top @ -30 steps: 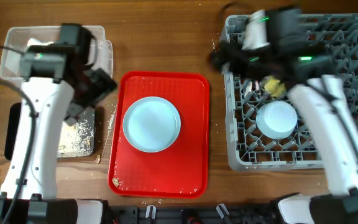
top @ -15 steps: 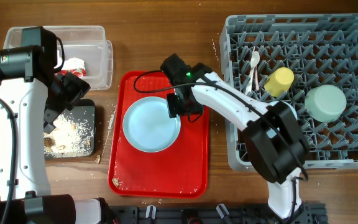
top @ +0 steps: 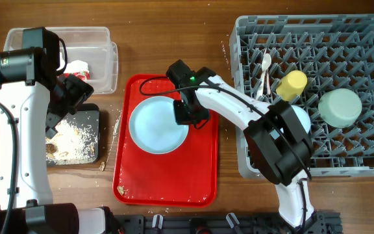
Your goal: Sort waste into correct bins and load items into the dishwasher rack
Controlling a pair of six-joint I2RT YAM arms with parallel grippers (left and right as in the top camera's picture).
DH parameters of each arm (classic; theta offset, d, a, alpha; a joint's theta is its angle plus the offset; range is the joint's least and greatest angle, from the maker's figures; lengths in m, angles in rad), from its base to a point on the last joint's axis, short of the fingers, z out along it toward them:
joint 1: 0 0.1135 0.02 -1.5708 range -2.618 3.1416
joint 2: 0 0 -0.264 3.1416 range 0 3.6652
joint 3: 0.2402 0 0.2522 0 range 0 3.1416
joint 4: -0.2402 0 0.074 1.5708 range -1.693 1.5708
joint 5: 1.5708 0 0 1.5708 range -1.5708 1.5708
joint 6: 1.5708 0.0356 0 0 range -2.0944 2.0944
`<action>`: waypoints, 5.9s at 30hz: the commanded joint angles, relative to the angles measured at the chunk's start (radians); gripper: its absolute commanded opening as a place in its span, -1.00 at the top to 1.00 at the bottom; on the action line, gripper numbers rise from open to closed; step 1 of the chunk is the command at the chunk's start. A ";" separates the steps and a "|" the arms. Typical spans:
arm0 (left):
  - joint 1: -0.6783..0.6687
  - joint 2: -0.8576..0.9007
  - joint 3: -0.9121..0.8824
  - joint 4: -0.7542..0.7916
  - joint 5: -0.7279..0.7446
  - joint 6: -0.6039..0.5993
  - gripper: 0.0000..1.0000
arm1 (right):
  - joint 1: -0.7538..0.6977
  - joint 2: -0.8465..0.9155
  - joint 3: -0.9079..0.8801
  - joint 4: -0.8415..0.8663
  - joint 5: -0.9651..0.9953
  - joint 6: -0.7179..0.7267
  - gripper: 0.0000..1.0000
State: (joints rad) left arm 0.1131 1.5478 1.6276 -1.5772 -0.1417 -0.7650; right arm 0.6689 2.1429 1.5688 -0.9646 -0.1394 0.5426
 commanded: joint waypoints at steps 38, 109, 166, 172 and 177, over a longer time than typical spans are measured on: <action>0.004 -0.007 0.010 0.002 -0.021 0.001 -1.00 | -0.333 -0.291 0.055 -0.002 0.950 0.111 0.91; 0.004 -0.007 0.010 0.002 -0.021 0.001 -1.00 | -0.521 -1.916 -1.455 0.954 -0.042 -0.224 -0.99; 0.000 -0.071 0.005 0.002 0.001 0.001 -1.00 | -0.741 -2.133 -1.564 0.976 -0.011 -0.656 -0.99; -0.081 -0.379 -0.241 0.262 -0.001 0.158 -1.00 | -0.741 -2.133 -1.564 0.976 -0.011 -0.656 -1.00; -0.124 -0.710 -0.593 0.513 0.029 0.246 -1.00 | -0.741 -2.133 -1.564 0.976 -0.011 -0.656 -0.99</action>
State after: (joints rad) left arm 0.0101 1.0256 1.2480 -1.1805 -0.1402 -0.6147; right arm -0.0673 0.0200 0.0078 0.0082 -0.1562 -0.1032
